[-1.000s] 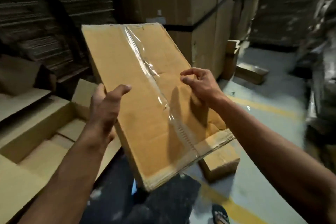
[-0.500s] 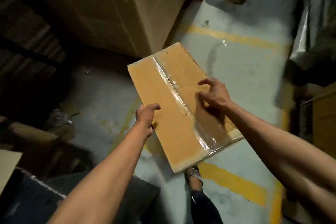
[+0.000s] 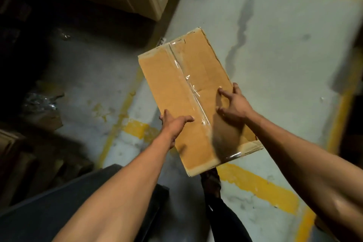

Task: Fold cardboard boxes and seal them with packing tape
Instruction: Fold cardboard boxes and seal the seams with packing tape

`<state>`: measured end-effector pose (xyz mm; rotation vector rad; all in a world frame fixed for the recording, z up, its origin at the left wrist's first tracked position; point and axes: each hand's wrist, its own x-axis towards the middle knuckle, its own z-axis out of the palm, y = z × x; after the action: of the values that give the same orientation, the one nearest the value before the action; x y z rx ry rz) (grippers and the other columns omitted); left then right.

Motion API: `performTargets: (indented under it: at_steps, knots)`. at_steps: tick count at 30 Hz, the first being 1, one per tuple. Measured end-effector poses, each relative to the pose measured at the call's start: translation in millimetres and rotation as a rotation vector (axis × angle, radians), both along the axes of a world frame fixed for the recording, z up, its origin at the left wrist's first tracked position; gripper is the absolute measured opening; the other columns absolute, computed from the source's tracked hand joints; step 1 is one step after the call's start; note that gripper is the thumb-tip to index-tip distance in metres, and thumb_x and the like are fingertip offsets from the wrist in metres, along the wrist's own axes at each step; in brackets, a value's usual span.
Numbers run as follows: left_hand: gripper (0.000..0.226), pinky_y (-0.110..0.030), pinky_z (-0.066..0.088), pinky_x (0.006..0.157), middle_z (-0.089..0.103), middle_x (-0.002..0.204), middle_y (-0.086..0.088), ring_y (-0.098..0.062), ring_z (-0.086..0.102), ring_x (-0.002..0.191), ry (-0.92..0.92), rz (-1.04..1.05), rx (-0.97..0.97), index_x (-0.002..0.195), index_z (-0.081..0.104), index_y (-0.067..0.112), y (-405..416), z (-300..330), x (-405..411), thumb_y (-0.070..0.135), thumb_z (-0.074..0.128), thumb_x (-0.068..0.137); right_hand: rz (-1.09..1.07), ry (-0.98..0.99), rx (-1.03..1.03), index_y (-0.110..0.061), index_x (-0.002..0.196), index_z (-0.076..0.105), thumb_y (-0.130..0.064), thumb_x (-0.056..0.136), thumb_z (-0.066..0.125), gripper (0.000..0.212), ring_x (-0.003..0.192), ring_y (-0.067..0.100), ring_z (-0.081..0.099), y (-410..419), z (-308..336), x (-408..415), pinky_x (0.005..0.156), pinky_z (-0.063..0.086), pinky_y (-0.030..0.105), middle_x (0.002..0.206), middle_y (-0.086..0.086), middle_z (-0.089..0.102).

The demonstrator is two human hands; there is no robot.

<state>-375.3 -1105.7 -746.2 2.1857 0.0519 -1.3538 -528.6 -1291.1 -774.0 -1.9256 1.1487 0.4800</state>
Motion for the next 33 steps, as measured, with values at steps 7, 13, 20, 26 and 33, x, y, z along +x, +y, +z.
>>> performTargets:
  at_steps: [7, 13, 20, 26, 33]
  knots:
    - [0.11, -0.049, 0.035, 0.116, 0.025, 0.167, 0.006, -0.023, 0.033, 0.149, 0.072, 0.138, -0.102, 0.162, 0.021, 0.027, 12, 5, 14, 0.044, 0.084, 0.073, -0.122, -0.07, 0.022, -0.034, 0.149, 0.051, -0.044, 0.097, 0.068, 0.056, 0.145, 0.037, 0.04, -14, 18, 15, 0.116, 0.039, 0.046, 0.168, 0.006, 0.021]
    - [0.111, -0.047, 0.029, 0.123, 0.018, 0.171, -0.001, -0.024, 0.027, 0.154, 0.02, -0.127, -0.088, 0.164, 0.02, 0.023, 25, 29, 6, 0.043, 0.085, 0.076, 0.004, 0.053, -0.113, -0.029, 0.145, 0.056, -0.04, 0.096, 0.066, 0.05, 0.141, 0.036, 0.044, -1, 42, 10, 0.116, 0.04, 0.053, 0.164, 0.011, 0.029]
    - [0.042, -0.03, 0.051, 0.077, 0.072, 0.112, -0.004, -0.02, 0.07, 0.097, -0.114, -0.196, -0.136, 0.129, 0.067, 0.017, 111, 156, -8, 0.032, 0.076, 0.092, -0.009, -0.196, 0.02, -0.025, 0.122, 0.073, -0.028, 0.098, 0.065, 0.025, 0.099, 0.013, 0.07, 130, 141, -19, 0.093, 0.057, 0.037, 0.115, -0.004, 0.075]
    - [0.03, -0.025, 0.057, 0.089, 0.076, 0.103, 0.006, -0.003, 0.072, 0.093, -0.385, -0.072, -0.368, 0.117, 0.072, 0.029, 276, 332, 8, 0.034, 0.078, 0.088, 0.226, -0.449, 0.01, -0.03, 0.111, 0.077, -0.026, 0.095, 0.07, 0.018, 0.081, -0.001, 0.071, 279, 289, 25, 0.078, 0.058, 0.03, 0.091, -0.012, 0.076]
    - [0.012, -0.017, 0.05, 0.059, 0.076, 0.092, -0.011, -0.013, 0.072, 0.074, -0.656, 0.51, -0.405, 0.106, 0.075, 0.017, 563, 473, 28, 0.013, 0.073, 0.095, 0.646, -0.711, -0.089, -0.036, 0.113, 0.072, -0.031, 0.094, 0.071, 0.02, 0.075, -0.004, 0.07, 482, 459, 129, 0.068, 0.053, 0.018, 0.087, -0.021, 0.072]
